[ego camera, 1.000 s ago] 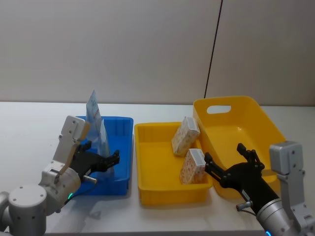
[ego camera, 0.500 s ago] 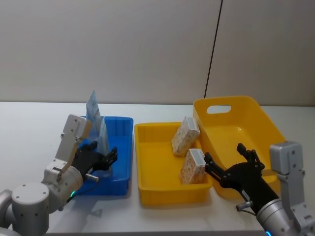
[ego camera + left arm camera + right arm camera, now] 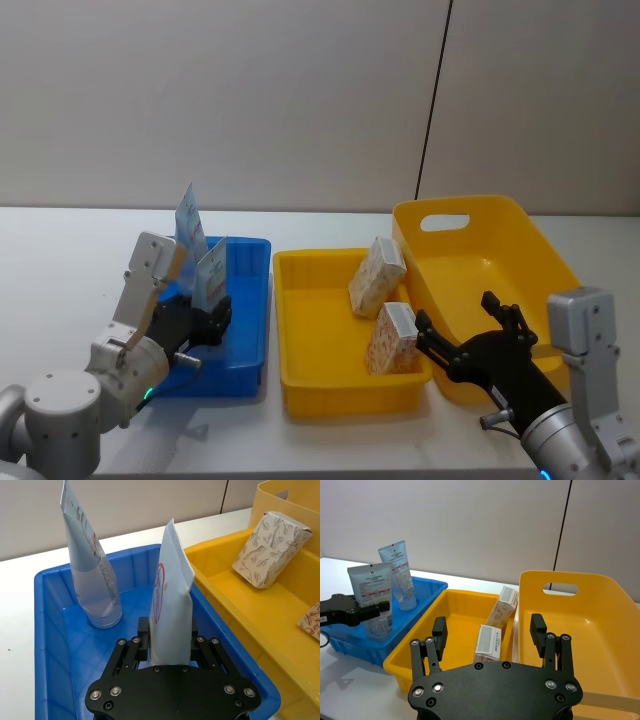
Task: Bimanual collaborative sorting of washing and personal care products
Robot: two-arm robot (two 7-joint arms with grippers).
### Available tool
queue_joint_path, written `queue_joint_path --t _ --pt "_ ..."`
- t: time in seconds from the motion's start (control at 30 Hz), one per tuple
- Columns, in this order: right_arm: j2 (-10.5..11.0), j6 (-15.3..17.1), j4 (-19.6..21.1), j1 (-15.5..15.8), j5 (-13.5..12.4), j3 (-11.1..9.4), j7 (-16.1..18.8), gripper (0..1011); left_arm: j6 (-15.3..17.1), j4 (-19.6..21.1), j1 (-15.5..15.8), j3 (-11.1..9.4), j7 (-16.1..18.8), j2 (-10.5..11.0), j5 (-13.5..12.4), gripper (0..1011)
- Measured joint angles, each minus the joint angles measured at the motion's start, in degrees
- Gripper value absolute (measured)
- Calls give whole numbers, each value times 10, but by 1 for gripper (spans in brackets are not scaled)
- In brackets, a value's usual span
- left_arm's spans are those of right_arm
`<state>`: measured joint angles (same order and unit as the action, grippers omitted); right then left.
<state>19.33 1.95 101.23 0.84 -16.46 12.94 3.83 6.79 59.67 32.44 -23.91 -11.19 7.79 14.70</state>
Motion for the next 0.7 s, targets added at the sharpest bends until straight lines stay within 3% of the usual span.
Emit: queue_joint_path --t 0.27,0.7 --pt "0 0 0 0 0 0 0 1002 -9 5 -4 6 -16 3 6 363" --pt "0 0 0 0 0 0 0 1002 -53 18 -7 36 -79 8 51 308"
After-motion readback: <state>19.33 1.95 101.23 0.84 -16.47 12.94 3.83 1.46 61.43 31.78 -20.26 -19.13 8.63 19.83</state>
